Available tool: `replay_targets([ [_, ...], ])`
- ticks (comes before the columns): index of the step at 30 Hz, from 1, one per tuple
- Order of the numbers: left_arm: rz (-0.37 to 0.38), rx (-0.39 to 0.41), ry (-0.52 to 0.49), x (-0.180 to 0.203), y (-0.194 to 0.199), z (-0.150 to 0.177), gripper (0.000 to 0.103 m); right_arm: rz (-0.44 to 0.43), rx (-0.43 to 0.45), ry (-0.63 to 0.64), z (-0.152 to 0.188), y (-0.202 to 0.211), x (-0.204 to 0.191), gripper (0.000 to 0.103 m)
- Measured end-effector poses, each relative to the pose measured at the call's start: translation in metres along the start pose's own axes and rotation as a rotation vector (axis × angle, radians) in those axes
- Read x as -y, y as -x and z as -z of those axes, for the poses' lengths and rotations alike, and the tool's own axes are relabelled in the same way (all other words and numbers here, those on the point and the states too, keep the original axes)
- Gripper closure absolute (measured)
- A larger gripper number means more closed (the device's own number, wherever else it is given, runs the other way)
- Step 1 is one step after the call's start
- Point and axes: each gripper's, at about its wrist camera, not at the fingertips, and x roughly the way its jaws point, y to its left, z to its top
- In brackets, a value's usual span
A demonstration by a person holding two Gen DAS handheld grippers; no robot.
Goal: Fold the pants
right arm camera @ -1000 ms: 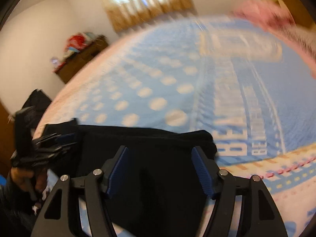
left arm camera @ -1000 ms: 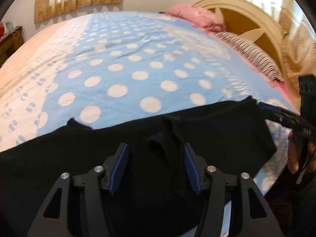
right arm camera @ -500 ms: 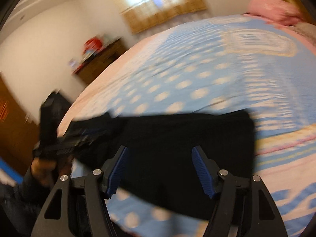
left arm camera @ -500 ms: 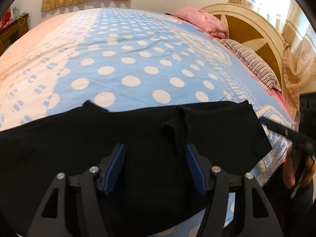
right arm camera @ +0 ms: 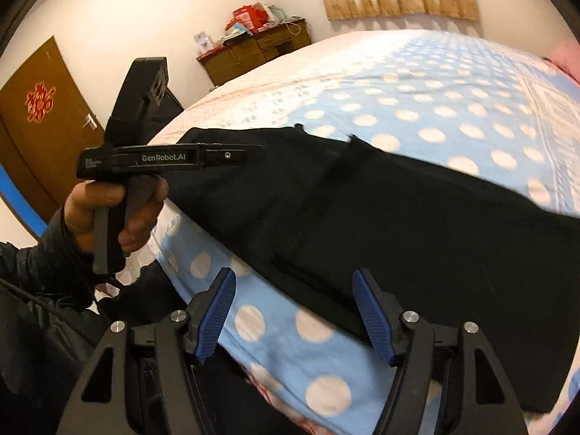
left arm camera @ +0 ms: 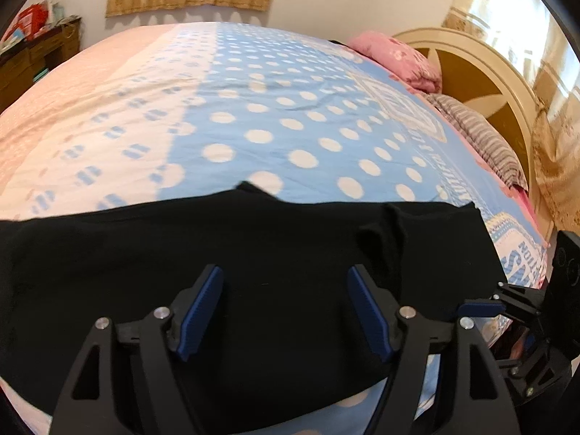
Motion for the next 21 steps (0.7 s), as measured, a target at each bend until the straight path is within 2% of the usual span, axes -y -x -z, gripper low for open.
replay_targets([
  [4, -0.024, 0.023, 0.027, -0.016, 0.012, -0.001, 0.028, 0.001, -0.009, 0.052, -0.007, -0.027, -0.011, 0.035],
  [7, -0.049, 0.04, 0.021, -0.026, 0.022, -0.002, 0.028, -0.02, -0.117, 0.059, 0.001, -0.049, -0.016, 0.035],
  [10, -0.109, 0.071, 0.011, -0.044, 0.039, -0.001, 0.028, -0.025, -0.118, 0.086, 0.005, -0.043, -0.02, 0.035],
  [17, -0.367, 0.125, 0.014, -0.108, 0.073, 0.008, 0.027, -0.086, 0.106, -0.037, -0.004, -0.001, 0.009, 0.035],
  [21, -0.43, 0.126, 0.108, -0.152, 0.087, 0.02, 0.027, -0.096, 0.164, -0.104, -0.003, 0.008, 0.026, 0.035],
])
